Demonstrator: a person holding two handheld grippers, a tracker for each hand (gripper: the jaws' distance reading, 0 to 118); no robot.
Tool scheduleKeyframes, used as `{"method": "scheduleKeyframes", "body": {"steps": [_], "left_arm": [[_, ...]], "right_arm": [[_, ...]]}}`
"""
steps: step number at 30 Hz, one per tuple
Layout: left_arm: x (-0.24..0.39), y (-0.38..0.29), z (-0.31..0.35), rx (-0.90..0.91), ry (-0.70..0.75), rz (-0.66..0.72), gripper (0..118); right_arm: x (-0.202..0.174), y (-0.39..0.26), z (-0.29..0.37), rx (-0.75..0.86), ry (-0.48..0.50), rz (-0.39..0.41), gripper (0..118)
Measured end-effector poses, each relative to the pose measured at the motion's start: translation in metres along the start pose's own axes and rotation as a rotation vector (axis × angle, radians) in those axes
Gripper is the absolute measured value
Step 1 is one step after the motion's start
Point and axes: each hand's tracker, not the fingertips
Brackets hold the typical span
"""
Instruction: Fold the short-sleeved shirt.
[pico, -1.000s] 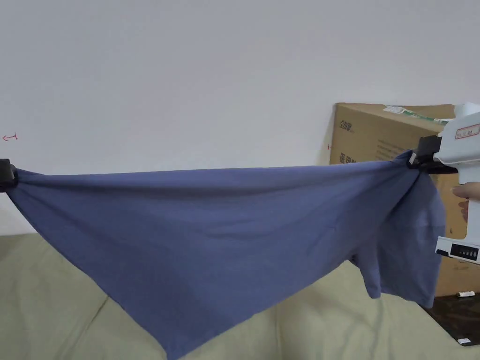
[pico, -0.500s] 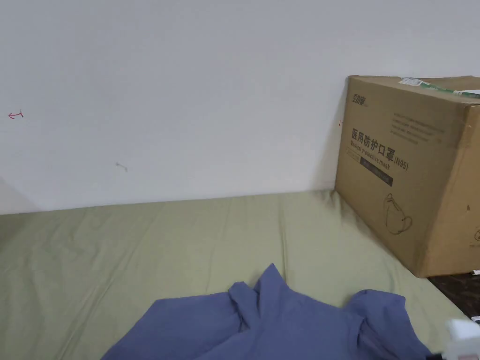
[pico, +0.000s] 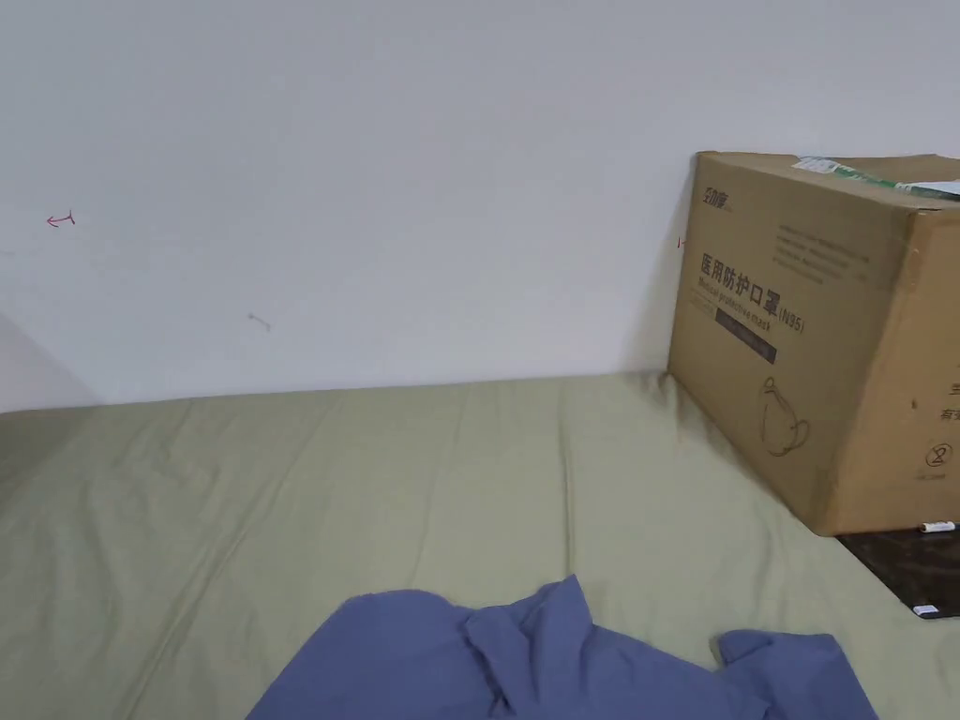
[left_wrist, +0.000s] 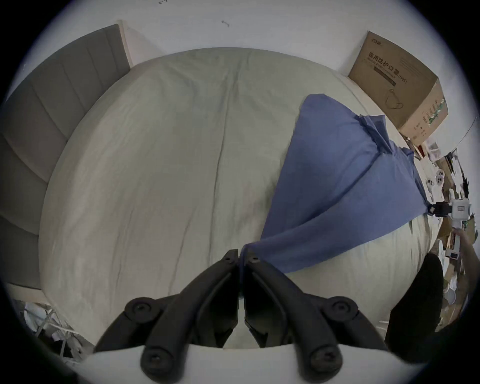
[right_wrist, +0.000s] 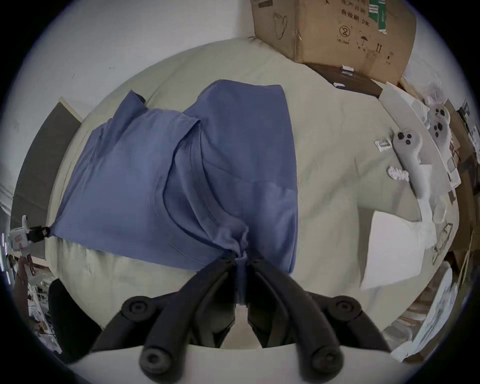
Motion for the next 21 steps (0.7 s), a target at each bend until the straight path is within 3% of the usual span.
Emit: {"method": "scheduleKeyframes", "body": {"steps": [6, 9, 10, 11, 12, 13, 17, 21], "left_arm": [[-0.004, -0.010, 0.013, -0.014, -0.027, 0.008, 4], [-0.005, -0.015, 0.019, -0.007, -0.043, 0.048, 28], [-0.005, -0.016, 0.021, 0.001, -0.021, 0.051, 28], [-0.005, -0.017, 0.023, 0.004, -0.009, 0.052, 63], [-0.006, -0.019, 0.026, 0.002, -0.015, 0.058, 84], [-0.007, -0.019, 0.031, 0.003, -0.021, 0.060, 89], [-0.009, -0.016, 0.051, 0.036, -0.039, 0.084, 92], [0.005, -0.011, 0.087, 0.205, -0.053, 0.127, 92]], "right_arm": [[-0.002, -0.017, 0.018, -0.007, 0.010, -0.016, 7], [-0.008, -0.020, 0.028, 0.017, 0.006, -0.044, 26], [-0.010, -0.021, 0.031, 0.023, -0.031, -0.062, 26], [-0.011, -0.021, 0.032, 0.019, -0.061, -0.071, 64], [-0.013, -0.022, 0.035, 0.024, -0.083, -0.083, 90], [-0.015, -0.022, 0.038, 0.038, -0.077, -0.085, 100], [-0.042, -0.018, 0.060, 0.097, -0.099, 0.025, 99], [-0.079, -0.013, 0.097, 0.268, -0.035, 0.067, 99]]}}
